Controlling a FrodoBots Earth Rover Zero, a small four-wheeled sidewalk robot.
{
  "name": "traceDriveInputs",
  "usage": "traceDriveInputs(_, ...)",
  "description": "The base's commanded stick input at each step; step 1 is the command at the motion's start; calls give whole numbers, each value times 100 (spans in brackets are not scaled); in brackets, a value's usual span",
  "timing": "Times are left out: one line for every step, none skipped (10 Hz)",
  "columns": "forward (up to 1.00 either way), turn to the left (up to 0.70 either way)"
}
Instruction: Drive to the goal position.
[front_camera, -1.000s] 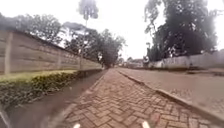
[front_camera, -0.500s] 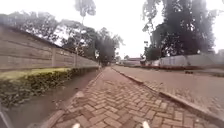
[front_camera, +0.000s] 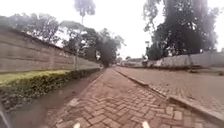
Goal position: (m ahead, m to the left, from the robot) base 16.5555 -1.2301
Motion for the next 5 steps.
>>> traceDriveInputs(70, 1)
traceDriveInputs(70, 2)
traceDriveInputs(70, 5)
traceDriveInputs(70, 7)
traceDriveInputs(70, 9)
